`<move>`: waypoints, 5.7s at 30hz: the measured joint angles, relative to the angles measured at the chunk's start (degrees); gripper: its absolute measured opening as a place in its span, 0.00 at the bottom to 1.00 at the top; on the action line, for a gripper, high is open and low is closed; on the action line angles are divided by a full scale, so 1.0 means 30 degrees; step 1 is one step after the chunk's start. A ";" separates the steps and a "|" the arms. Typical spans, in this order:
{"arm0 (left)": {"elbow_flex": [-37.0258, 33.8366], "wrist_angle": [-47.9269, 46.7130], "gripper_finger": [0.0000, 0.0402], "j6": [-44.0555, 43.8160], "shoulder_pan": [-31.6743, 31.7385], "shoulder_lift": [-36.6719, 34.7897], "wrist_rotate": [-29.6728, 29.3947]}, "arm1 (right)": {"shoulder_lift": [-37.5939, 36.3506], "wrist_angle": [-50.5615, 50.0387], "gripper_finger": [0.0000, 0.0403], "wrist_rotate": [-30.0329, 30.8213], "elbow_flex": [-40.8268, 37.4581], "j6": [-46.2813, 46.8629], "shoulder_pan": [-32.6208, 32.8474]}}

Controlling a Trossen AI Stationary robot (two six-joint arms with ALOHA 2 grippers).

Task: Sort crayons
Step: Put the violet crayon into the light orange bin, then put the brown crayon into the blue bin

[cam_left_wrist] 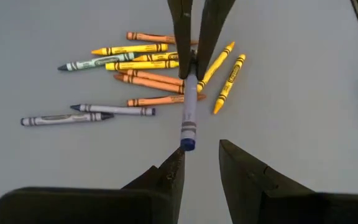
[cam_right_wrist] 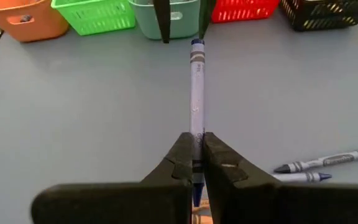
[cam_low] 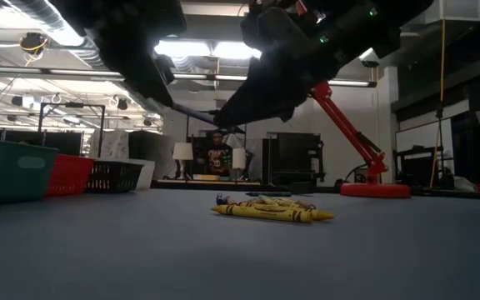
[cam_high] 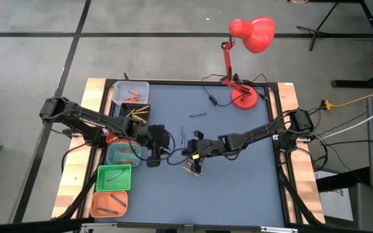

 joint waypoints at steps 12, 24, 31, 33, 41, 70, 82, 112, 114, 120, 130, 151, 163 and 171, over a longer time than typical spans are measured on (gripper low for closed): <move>-0.0007 0.0901 0.21 0.0007 -0.0155 0.0002 -0.0327 | -0.0036 0.1547 0.04 -0.0885 0.0007 -0.0807 0.0000; -0.0007 0.1187 0.16 0.0007 -0.0155 0.0007 -0.0331 | -0.0036 0.2078 0.04 -0.0878 0.0007 -0.0812 0.0000; -0.0007 0.1144 0.03 0.0000 -0.0148 0.0007 -0.0337 | -0.0029 0.2107 0.04 -0.0863 0.0007 -0.0801 -0.0007; -0.0007 0.1144 0.02 0.0007 -0.0148 0.0007 -0.0339 | -0.0029 0.2108 0.04 -0.0870 0.0007 -0.0775 -0.0007; -0.0007 0.1141 0.03 0.0002 -0.0148 0.0007 -0.0346 | -0.0029 0.2107 0.04 -0.0871 0.0007 -0.0780 -0.0007; -0.0015 -0.4044 0.03 -1.7590 -0.6107 0.0007 0.9025 | -0.0022 -0.4844 0.39 -0.0878 0.0015 -0.1091 0.0000; -0.0015 -0.4015 0.03 -2.9190 -1.1567 0.0007 1.2786 | -0.0022 -0.4822 0.39 -0.0878 0.0015 -0.1989 0.0000; -0.0015 -0.6785 0.03 -3.1693 -1.4398 -0.0386 1.0780 | -0.0022 -0.4826 0.39 -0.0863 0.0007 -0.1996 0.0000; -0.0015 -0.7058 0.03 -3.2097 -1.4398 -0.0386 1.0353 | -0.0022 -0.4822 0.39 -0.0863 0.0007 -0.1996 0.0000; -0.0015 -0.7596 0.12 -3.3158 -1.4457 -0.0386 1.0243 | -0.0022 -0.4829 0.39 -0.0638 0.0007 -0.1979 0.0000; -0.0015 -0.7822 0.23 -3.3036 -1.4522 -0.0386 0.7594 | -0.0022 -0.5472 0.39 0.1738 0.0007 -0.1145 -0.0007; -0.0015 -0.7810 0.24 -3.3005 -1.4519 -0.0386 0.4004 | 0.0154 -1.0064 0.39 0.2599 -0.0007 0.7965 0.0007; -0.0015 -0.7805 0.23 -3.2961 -1.4544 -0.0379 0.3641 | 0.1027 -1.0942 0.39 0.2027 0.0018 0.8831 0.0022; -0.0015 -0.7482 0.23 -3.2590 -1.4544 -0.0379 0.2070 | 0.1070 -1.1334 0.35 0.1578 0.0029 0.8612 0.0001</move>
